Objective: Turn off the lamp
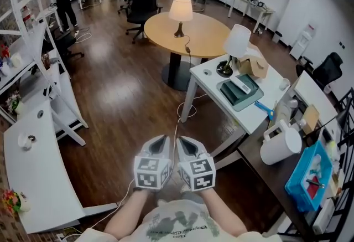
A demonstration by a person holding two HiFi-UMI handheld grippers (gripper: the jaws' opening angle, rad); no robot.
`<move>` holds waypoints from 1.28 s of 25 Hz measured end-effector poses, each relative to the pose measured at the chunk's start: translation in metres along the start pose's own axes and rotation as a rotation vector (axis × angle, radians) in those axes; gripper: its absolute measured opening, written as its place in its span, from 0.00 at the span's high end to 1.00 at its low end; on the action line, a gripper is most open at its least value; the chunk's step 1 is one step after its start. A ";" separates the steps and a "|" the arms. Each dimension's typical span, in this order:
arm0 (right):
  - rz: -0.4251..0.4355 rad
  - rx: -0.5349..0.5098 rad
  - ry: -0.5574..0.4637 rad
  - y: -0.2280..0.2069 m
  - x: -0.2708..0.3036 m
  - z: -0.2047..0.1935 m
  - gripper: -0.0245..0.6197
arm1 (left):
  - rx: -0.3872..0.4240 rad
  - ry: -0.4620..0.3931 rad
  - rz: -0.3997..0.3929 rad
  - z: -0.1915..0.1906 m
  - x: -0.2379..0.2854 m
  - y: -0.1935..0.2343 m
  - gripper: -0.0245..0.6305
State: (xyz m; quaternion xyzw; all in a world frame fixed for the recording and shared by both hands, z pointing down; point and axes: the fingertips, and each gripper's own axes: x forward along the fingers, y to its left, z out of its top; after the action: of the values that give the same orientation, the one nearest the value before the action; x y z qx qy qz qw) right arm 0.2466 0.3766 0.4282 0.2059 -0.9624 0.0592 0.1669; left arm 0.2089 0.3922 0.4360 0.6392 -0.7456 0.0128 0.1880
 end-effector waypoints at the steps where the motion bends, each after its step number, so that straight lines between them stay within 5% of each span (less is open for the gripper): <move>1: 0.000 -0.002 0.000 0.000 0.003 0.000 0.96 | -0.001 0.003 -0.003 -0.001 0.001 0.002 0.96; 15: 0.044 0.049 -0.029 -0.042 0.094 0.019 0.96 | -0.011 0.051 0.056 0.009 0.069 0.060 0.96; 32: 0.050 0.079 -0.042 -0.215 0.229 0.066 0.96 | 0.048 0.085 0.071 0.072 0.295 0.078 0.96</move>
State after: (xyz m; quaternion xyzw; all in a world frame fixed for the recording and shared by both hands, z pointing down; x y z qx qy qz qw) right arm 0.1196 0.0829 0.4556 0.1895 -0.9674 0.0971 0.1370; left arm 0.0822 0.1084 0.4740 0.6154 -0.7587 0.0646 0.2036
